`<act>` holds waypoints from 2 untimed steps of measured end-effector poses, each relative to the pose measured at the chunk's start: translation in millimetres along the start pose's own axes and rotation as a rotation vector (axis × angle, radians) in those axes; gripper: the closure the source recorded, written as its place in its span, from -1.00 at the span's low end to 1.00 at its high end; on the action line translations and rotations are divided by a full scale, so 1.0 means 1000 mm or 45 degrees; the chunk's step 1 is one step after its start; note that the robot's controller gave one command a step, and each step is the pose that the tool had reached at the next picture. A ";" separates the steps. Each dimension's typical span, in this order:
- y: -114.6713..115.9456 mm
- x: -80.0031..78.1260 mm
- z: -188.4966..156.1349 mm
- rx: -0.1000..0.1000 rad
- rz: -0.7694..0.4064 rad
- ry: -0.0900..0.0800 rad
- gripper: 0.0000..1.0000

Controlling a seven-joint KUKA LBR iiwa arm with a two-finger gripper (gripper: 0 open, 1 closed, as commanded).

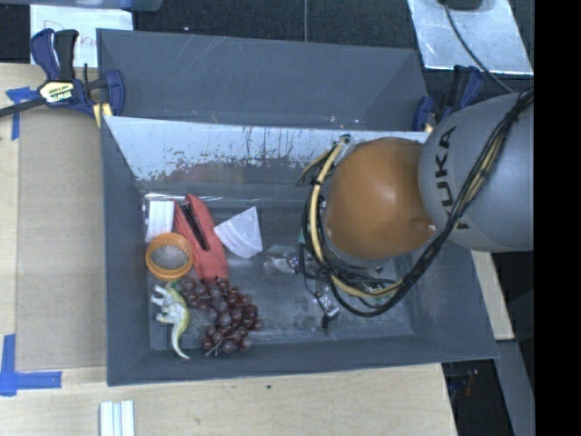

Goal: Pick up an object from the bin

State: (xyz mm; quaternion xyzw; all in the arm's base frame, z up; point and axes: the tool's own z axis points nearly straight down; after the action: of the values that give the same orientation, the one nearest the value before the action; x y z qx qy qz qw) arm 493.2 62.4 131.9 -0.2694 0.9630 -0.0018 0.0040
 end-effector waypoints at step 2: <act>0.062 -0.082 0.062 -0.007 -0.370 -0.002 -1.00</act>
Offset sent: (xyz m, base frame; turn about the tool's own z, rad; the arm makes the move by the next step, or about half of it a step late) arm 0.0379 0.0942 -0.0619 -0.2891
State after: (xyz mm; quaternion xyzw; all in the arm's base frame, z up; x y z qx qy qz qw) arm 531.1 158.0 69.7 -0.4058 0.9139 0.0003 0.0037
